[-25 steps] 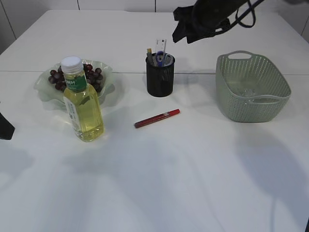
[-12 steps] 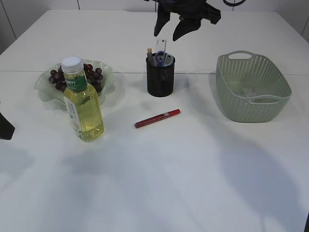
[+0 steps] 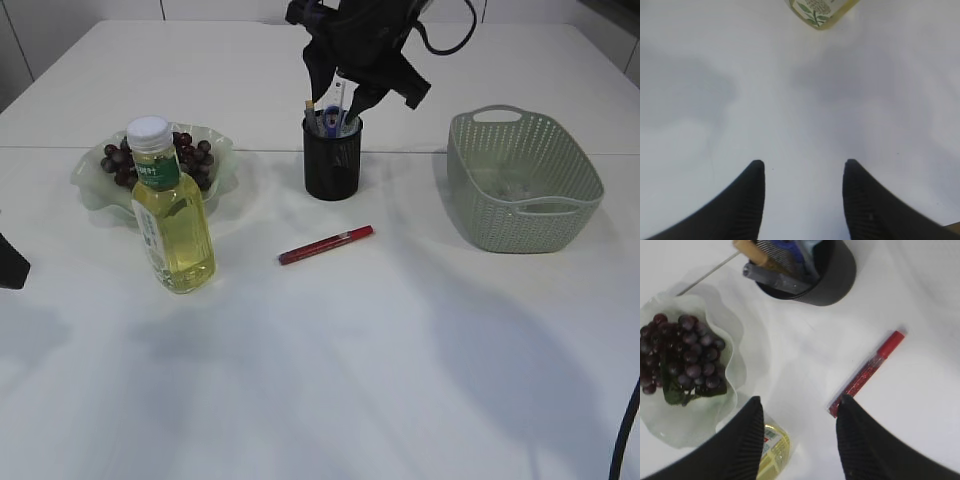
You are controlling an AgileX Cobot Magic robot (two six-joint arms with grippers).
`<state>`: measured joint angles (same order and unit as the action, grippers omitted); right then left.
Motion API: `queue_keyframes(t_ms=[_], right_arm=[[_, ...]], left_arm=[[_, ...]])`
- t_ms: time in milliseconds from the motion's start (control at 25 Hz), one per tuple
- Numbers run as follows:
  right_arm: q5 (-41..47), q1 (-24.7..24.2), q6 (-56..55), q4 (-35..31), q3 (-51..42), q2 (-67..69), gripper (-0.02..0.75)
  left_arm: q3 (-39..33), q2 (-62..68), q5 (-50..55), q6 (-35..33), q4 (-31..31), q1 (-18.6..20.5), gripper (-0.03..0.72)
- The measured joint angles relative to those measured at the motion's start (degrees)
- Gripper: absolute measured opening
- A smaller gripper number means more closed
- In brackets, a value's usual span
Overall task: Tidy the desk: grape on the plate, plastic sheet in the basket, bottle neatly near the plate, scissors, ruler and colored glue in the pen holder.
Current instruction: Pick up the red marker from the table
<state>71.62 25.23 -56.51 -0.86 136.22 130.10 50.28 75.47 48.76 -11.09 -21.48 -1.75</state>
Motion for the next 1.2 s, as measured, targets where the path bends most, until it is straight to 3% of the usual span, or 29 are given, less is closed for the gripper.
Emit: queue_keyframes(t_ms=[240, 560, 1200], right_arm=[[0.0, 0.0, -14.58, 0.21, 0.0, 3.47, 0.384], [-0.1, 0.08, -24.55, 0.21, 0.0, 7.6, 0.384], [-0.33, 0.08, -26.72, -0.26, 0.0, 15.33, 0.384]], left_arm=[[0.0, 0.0, 0.0, 0.0, 0.0, 0.0, 0.372], [0.0, 0.0, 0.0, 0.0, 0.0, 0.0, 0.372], [0.0, 0.0, 0.0, 0.0, 0.0, 0.0, 0.372]])
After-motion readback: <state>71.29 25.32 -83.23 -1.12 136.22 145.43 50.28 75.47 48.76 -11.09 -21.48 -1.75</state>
